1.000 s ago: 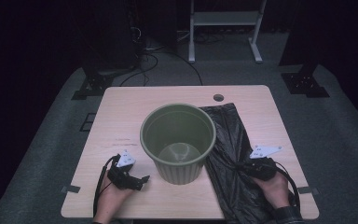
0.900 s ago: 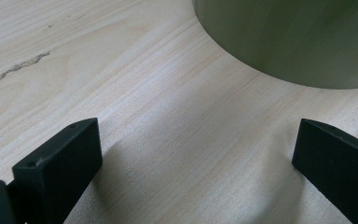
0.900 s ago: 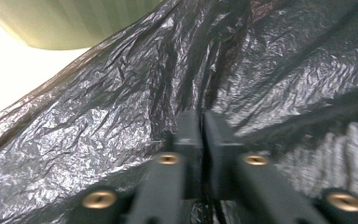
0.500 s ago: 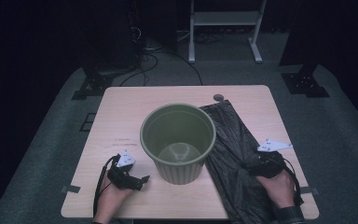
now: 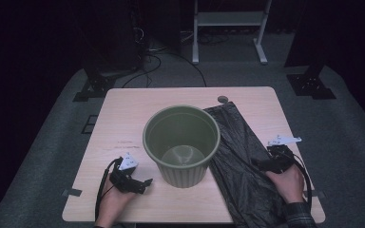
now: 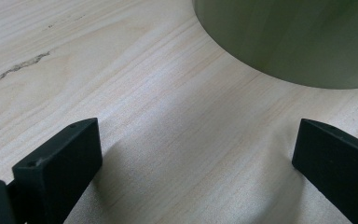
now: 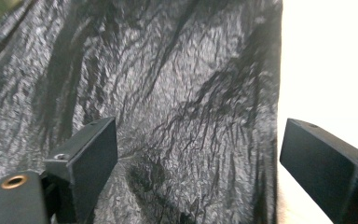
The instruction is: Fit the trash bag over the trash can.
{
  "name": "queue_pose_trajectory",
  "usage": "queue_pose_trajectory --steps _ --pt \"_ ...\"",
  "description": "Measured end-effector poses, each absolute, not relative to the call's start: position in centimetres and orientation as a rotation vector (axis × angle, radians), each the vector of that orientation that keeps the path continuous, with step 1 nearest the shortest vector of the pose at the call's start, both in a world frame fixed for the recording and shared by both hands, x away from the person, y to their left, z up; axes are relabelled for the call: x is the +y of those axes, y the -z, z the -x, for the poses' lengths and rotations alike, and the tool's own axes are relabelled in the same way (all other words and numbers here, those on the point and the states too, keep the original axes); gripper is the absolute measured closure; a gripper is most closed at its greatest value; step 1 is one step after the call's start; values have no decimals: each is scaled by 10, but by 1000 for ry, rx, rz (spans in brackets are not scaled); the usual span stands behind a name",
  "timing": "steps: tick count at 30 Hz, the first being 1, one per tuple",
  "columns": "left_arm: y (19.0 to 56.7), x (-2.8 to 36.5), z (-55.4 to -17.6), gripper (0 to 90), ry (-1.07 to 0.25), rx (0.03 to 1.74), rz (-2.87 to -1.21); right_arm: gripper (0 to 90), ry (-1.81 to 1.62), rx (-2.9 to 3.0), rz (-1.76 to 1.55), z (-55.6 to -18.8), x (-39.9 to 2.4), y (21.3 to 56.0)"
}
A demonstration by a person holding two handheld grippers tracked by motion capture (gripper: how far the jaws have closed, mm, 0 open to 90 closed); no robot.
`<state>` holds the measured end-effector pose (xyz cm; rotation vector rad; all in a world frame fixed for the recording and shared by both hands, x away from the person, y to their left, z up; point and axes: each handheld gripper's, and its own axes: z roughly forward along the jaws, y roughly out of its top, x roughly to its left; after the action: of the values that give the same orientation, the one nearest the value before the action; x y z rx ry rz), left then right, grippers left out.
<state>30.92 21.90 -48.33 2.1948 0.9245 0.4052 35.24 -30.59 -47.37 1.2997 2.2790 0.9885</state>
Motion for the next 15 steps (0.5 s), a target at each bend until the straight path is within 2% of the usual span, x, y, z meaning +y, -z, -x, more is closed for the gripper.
queue_pose_trajectory --steps 15 --pt "483 219 -309 1 -405 924 -2195 86 -1097 2386 -1267 -358 -283 480"
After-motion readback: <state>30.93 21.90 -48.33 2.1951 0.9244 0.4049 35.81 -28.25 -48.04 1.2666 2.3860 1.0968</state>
